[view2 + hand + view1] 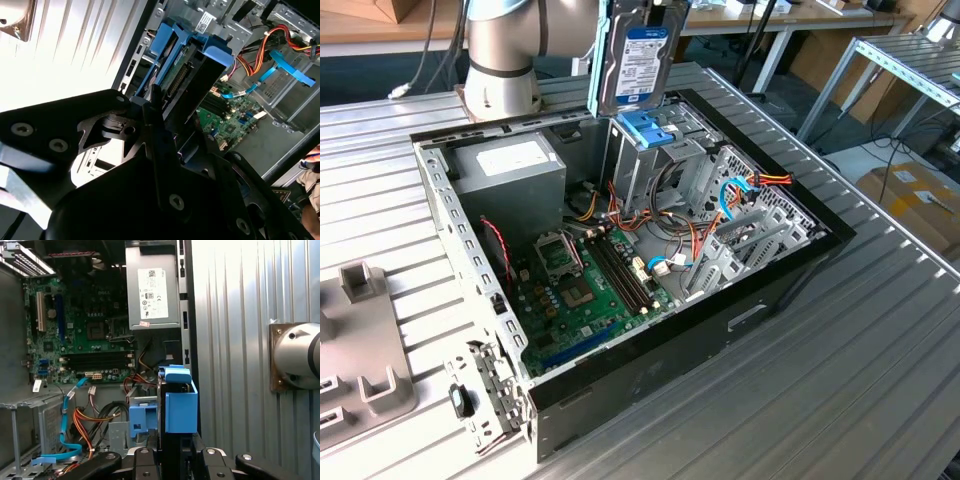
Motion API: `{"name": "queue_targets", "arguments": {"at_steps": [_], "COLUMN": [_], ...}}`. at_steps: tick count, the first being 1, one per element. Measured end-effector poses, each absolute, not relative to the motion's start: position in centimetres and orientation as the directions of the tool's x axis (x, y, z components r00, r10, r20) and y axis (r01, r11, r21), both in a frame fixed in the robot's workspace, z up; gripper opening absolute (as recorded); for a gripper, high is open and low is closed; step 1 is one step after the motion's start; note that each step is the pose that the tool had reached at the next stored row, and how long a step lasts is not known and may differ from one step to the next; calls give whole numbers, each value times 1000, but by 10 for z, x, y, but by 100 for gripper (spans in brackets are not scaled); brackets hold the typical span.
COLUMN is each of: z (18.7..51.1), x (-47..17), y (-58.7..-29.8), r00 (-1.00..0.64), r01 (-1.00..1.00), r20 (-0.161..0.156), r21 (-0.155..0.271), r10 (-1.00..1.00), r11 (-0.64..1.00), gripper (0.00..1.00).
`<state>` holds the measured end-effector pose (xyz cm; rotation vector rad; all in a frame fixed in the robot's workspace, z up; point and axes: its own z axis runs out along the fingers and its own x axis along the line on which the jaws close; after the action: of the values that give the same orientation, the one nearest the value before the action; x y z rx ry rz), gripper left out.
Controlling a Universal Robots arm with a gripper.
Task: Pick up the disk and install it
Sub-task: 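Pick up the disk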
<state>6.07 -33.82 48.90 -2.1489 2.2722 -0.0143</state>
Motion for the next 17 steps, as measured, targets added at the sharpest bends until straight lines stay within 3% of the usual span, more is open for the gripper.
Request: {"name": "queue_targets", "arguments": {"at_steps": [17], "z": [489], "x": [85], "y": [-338], "r00": [-56], "r01": [-998], "r20": [-4], "r21": [-16], "r10": [-998], "r11": [56], "gripper": [35]}}
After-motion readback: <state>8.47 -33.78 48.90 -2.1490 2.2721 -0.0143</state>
